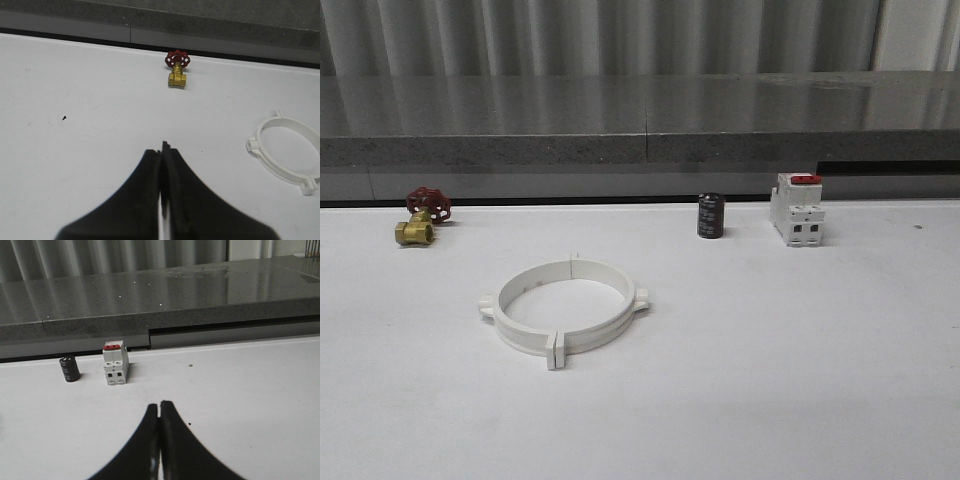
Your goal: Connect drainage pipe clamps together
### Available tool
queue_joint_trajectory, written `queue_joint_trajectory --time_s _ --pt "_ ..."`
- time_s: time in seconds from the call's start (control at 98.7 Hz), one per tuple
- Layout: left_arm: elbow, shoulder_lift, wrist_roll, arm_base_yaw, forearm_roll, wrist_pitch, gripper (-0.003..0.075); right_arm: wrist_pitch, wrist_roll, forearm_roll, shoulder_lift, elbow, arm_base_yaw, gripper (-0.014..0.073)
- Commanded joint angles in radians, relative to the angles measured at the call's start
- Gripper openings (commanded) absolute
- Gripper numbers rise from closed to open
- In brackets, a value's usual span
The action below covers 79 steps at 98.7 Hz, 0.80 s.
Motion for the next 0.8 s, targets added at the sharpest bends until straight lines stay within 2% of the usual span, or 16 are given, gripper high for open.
queue_joint_trajectory --time_s 0.0,0.79 --pt "-0.026 0.007 0.003 0.002 -0.004 -0.074 -0.0020 -0.103 0.011 0.001 -0.014 -0.016 0.008 -0.0067" --pt "-0.026 0.007 0.003 0.002 -0.004 -0.074 -0.0020 -0.100 0.013 0.001 -0.014 -0.016 0.019 -0.0067"
